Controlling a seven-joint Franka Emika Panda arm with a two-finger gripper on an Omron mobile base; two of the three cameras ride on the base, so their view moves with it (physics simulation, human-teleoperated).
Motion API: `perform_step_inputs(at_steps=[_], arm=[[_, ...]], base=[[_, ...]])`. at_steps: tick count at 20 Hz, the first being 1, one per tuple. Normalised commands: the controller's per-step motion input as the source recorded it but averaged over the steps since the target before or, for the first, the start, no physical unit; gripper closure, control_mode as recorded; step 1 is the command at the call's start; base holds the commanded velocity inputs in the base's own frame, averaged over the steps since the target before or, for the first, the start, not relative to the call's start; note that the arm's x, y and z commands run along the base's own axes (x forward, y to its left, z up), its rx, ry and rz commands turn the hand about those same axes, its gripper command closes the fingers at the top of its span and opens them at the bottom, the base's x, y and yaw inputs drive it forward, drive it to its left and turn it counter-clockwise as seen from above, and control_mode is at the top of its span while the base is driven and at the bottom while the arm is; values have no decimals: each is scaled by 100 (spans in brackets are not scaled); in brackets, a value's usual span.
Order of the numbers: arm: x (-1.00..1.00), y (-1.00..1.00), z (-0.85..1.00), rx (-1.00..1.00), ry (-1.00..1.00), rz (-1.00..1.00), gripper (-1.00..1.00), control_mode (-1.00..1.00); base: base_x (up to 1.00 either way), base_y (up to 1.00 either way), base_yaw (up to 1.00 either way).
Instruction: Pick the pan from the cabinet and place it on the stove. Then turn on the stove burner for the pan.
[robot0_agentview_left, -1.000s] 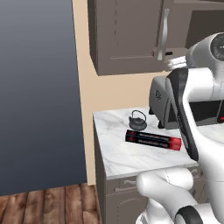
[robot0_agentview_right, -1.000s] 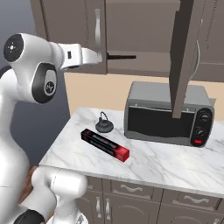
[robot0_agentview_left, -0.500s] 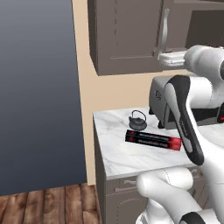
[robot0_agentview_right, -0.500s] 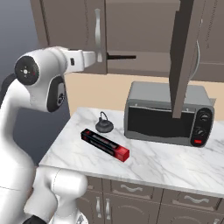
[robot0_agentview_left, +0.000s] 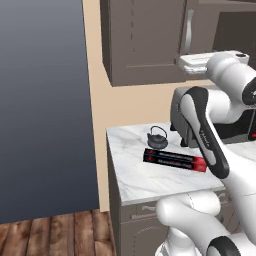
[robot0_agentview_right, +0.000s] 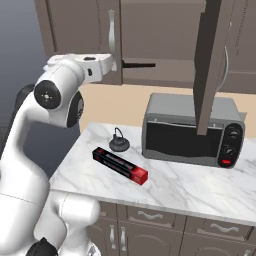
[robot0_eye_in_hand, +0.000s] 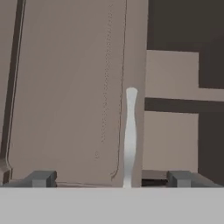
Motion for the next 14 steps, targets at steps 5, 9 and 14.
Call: perform_step_inputs(at_steps=[5,9,14], arm=[[36,0,0,0,-4,1,-100,-100],[36,0,0,0,-6,0,-100,-100],[32,0,0,0,-10,0,-100,-100]], base=[[0,0,0],[0,0,0],[0,0,0]])
